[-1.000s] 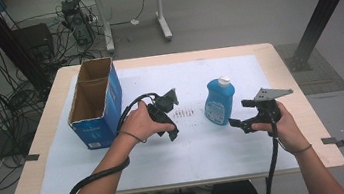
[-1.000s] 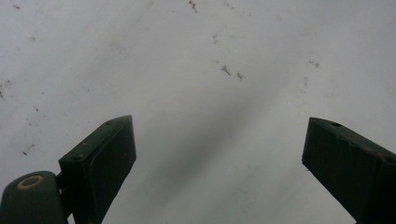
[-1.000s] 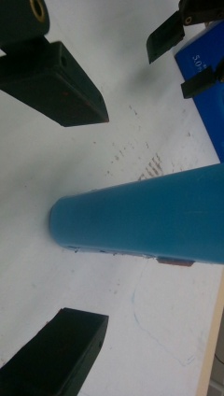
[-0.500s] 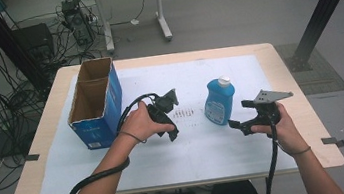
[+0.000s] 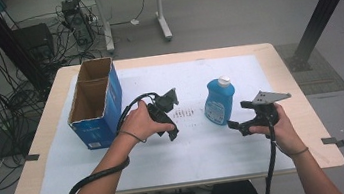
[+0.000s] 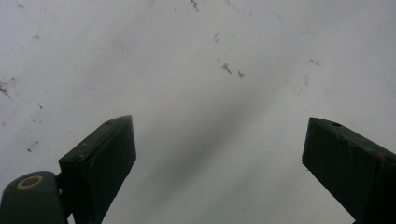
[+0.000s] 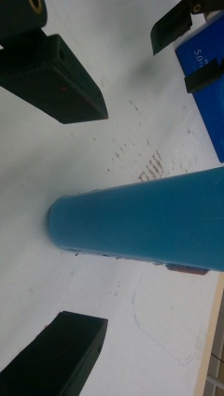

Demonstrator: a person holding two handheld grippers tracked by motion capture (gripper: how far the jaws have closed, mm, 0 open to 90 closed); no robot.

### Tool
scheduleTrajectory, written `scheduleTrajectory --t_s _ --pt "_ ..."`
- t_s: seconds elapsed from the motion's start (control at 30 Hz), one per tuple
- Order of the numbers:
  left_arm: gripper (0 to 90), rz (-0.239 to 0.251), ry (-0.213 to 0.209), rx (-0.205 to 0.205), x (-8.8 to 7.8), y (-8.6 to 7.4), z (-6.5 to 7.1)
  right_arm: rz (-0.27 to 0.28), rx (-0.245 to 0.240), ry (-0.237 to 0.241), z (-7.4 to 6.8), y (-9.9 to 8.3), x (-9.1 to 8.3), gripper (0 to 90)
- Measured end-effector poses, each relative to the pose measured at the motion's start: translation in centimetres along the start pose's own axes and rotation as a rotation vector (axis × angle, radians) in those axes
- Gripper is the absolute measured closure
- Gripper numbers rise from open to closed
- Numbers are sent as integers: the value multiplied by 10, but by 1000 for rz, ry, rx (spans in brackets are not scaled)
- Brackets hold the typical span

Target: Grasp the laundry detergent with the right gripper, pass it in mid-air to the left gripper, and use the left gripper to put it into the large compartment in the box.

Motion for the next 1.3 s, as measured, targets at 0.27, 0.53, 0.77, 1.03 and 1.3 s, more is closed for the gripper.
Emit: scheduleTrajectory --t_s 0.27,0.53,0.77,1.03,1.3 --pt "101 2 2 -1 -2 0 -1 1 7 -2 2 1 7 24" --pt "101 1 -4 0 -2 1 -2 1 4 6 4 4 15 25" --pt "101 4 -8 1 -1 2 -2 -16 -12 8 6 11 25 25" --pt "101 6 -14 0 2 1 -2 -16 -8 5 8 11 32 26" --pt "101 5 -11 1 1 1 -2 -16 -2 4 9 9 34 26"
Point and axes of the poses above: each handheld gripper's, and its own axes: x roughly forward along the jaws, y roughly out of its top, z roughly to its right, the point moved 3 cm from there along x, roughly forward along the jaws, and after that the axes turned 14 degrees about y, right-handed, at the moved point
